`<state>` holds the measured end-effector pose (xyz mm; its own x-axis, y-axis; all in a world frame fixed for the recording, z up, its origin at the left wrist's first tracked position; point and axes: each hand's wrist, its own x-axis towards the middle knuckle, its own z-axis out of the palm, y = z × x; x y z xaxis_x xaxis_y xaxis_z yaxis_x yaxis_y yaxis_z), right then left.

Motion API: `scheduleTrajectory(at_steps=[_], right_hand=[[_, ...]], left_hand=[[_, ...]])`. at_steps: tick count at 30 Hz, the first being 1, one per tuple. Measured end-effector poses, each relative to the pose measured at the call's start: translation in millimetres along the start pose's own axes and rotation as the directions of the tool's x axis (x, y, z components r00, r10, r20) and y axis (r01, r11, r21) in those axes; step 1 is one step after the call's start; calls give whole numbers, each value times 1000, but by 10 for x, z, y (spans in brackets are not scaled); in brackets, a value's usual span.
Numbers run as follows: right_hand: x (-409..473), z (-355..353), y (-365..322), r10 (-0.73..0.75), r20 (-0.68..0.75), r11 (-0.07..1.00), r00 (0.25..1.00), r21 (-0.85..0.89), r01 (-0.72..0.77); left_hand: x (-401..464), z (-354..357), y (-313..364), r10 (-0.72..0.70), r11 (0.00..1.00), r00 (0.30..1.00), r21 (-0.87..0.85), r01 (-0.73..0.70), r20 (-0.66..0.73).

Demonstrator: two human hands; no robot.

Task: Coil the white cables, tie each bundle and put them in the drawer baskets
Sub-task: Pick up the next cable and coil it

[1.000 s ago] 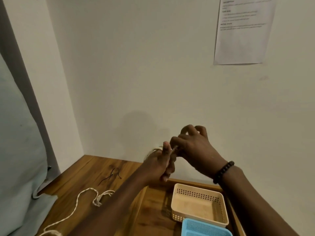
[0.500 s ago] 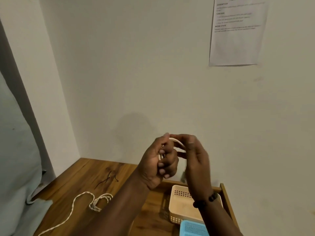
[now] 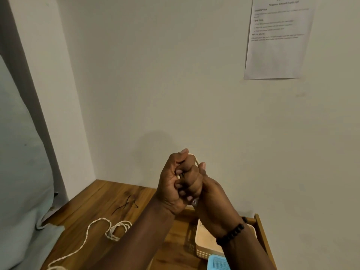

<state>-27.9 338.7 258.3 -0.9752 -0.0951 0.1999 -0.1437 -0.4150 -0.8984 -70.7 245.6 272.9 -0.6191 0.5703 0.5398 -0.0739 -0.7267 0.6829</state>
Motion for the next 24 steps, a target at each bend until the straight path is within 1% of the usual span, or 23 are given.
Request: scheduleTrajectory(at_steps=[3, 6, 8, 11, 13, 15, 18, 20, 22, 24], right_hand=[[13, -42, -60, 66, 44, 997, 997, -40, -64], [13, -84, -24, 106, 6, 993, 994, 52, -106], [20, -117, 12, 119, -38, 983, 992, 142, -113], [39, -156, 82, 173, -64, 932, 983, 334, -142], [41, -163, 154, 222, -87, 888, 971, 429, -164], [43, -150, 207, 243, -97, 857, 965, 488, -167], [59, -101, 238, 234, -80, 860, 969, 482, -168], [66, -109, 250, 234, -64, 866, 970, 467, -178], [84, -117, 247, 236, -75, 883, 969, 434, -181], [97, -94, 221, 229, -89, 893, 969, 415, -173]], left_hand=[[-20, 11, -14, -13, 999, 1000, -36, 14, 17], [20, 67, -35, -75, 997, 995, 8, 76, -66], [58, 97, -31, -147, 985, 980, 68, 157, -137], [114, 129, 1, -307, 919, 921, 178, 353, -241], [129, 136, 13, -392, 872, 864, 174, 458, -316], [140, 130, 22, -422, 845, 818, 156, 511, -392], [153, 170, 54, -422, 839, 759, 104, 534, -496], [160, 218, 82, -438, 858, 713, -18, 513, -547], [152, 273, 121, -426, 879, 712, -70, 472, -558], [125, 305, 158, -401, 897, 745, -65, 436, -533]])
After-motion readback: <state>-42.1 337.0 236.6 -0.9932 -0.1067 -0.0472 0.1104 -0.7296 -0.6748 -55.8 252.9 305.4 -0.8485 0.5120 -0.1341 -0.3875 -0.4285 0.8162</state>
